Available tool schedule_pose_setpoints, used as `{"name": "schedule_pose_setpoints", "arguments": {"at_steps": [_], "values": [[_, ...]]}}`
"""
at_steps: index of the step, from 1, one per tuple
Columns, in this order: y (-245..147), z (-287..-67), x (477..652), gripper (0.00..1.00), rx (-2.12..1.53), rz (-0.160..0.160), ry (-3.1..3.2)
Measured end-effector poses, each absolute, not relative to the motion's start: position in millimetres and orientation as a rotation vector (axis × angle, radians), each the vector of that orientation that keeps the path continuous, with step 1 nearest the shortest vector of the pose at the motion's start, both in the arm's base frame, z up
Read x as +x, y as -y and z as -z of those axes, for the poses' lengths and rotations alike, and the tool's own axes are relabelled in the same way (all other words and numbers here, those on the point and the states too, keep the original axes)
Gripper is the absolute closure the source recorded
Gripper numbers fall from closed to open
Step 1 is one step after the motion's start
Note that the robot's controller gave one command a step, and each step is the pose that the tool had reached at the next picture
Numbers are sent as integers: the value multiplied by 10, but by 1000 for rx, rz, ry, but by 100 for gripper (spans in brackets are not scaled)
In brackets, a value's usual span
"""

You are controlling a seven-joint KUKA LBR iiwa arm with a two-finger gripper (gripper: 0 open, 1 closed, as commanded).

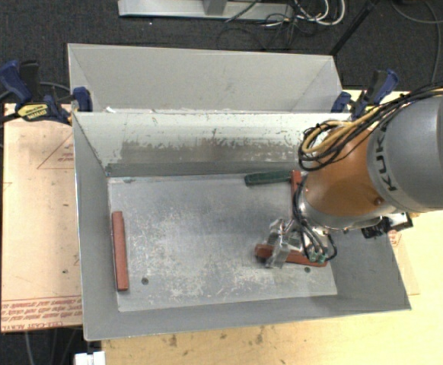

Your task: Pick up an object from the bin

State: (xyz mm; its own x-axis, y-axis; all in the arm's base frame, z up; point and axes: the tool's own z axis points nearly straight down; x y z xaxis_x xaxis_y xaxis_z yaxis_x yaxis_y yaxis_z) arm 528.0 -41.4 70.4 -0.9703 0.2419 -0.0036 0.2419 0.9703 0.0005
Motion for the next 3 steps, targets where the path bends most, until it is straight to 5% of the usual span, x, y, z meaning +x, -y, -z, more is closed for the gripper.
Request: {"name": "schedule_pose_setpoints", "arguments": {"at_steps": [1,2,3], "values": [[487,-2002,5336,100,384,-2,-3107],[484,-1958,5318,0,385,-1,-3115],[734,-903,5244,0,166,-1,-3144]]}}
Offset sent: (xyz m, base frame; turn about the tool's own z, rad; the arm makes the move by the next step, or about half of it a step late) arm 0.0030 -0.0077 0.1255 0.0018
